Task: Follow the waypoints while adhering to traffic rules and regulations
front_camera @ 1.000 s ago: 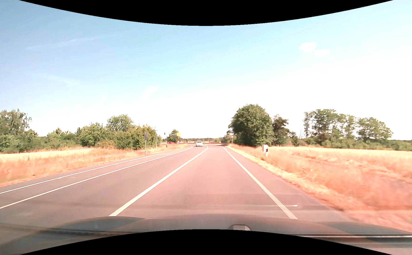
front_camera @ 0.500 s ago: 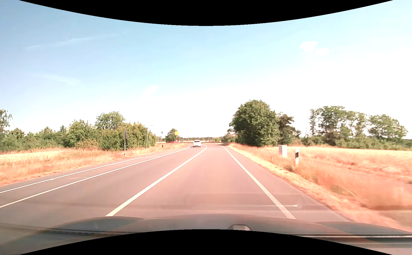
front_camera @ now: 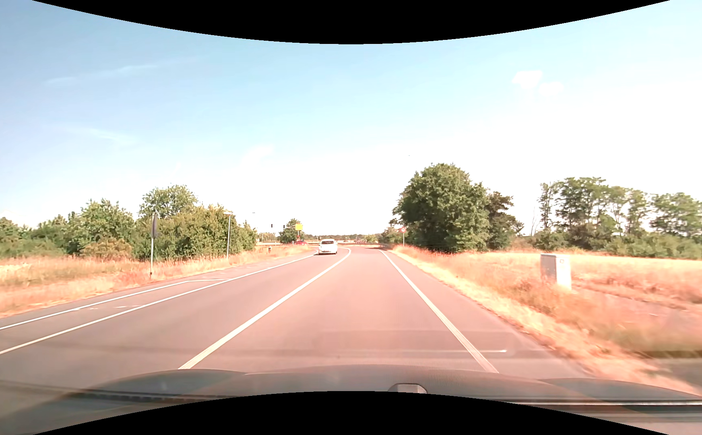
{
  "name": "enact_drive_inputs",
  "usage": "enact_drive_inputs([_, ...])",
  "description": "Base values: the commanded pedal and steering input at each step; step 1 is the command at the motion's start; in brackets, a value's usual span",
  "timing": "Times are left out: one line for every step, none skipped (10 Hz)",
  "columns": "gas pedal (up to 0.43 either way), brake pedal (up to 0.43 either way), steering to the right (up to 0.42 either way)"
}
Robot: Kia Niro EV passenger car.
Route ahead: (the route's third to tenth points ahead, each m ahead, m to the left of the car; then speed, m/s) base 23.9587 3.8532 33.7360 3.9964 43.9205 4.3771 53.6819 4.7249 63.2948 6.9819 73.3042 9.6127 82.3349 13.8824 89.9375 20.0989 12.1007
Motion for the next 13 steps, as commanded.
enact_drive_inputs([0.0, 0.0, -0.006])
enact_drive_inputs([0.0, 0.0, -0.005])
enact_drive_inputs([0.0, 0.0, -0.005])
enact_drive_inputs([0.0, 0.0, -0.005])
enact_drive_inputs([0.0, 0.0, -0.005])
enact_drive_inputs([0.0, 0.0, -0.005])
enact_drive_inputs([0.0, 0.0, -0.005])
enact_drive_inputs([0.0, 0.0, -0.005])
enact_drive_inputs([0.0, 0.0, -0.005])
enact_drive_inputs([0.0, 0.0, -0.005])
enact_drive_inputs([0.0, 0.0, -0.005])
enact_drive_inputs([0.0, 0.0, -0.005])
enact_drive_inputs([0.0, 0.0, -0.005])
